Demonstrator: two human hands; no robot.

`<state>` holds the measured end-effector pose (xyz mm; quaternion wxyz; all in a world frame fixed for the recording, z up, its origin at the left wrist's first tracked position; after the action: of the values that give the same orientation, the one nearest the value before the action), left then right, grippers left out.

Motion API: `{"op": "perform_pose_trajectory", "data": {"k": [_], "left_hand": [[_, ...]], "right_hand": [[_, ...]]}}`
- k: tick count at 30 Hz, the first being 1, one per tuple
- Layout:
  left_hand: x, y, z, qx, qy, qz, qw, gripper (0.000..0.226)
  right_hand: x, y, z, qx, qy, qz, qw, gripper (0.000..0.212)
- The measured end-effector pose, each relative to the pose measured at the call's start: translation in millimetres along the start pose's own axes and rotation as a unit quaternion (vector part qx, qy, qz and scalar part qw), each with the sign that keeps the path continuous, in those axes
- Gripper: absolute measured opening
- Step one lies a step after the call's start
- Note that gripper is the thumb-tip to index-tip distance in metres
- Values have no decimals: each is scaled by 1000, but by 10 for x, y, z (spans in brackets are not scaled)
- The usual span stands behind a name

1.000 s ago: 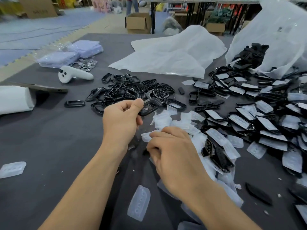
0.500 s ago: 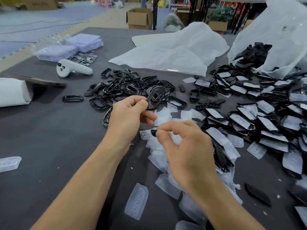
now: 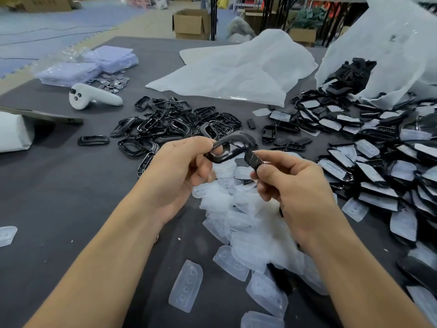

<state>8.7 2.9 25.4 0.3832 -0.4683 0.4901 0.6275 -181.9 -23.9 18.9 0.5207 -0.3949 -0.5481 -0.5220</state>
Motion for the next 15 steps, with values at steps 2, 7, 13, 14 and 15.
{"op": "perform_pose_trajectory", "data": {"k": [2,7,13,14,15], "left_hand": [[-4,17,21,34,3,-25,999,24],[20,50,30,60,26,-127,990,21],[45,14,38,47,28,-227,972,19],[42,24,44,45,28,-241,969,18],[37,36,56,42,27,-250,967,17]], "right_hand": [[13,-25,-10,3,3,-12,1000,21],[75,-65,-20,101,12,2,995,22],[107,-144,-13,167,39,57,984,41],[115,-153,-11,170,40,76,982,43],[120,-161,-8,176,38,99,979,45]]}}
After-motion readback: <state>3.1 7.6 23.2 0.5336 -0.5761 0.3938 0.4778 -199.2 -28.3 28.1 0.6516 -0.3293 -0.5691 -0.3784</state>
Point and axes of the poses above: each hand's wrist, its own z-axis away from the middle knuckle, its own y-axis out of the palm, x = y × z, the point moved 4 cm from there along -z, towards the middle knuckle, and after that the axes turned 2 degrees about -x, right-handed, at the moved point
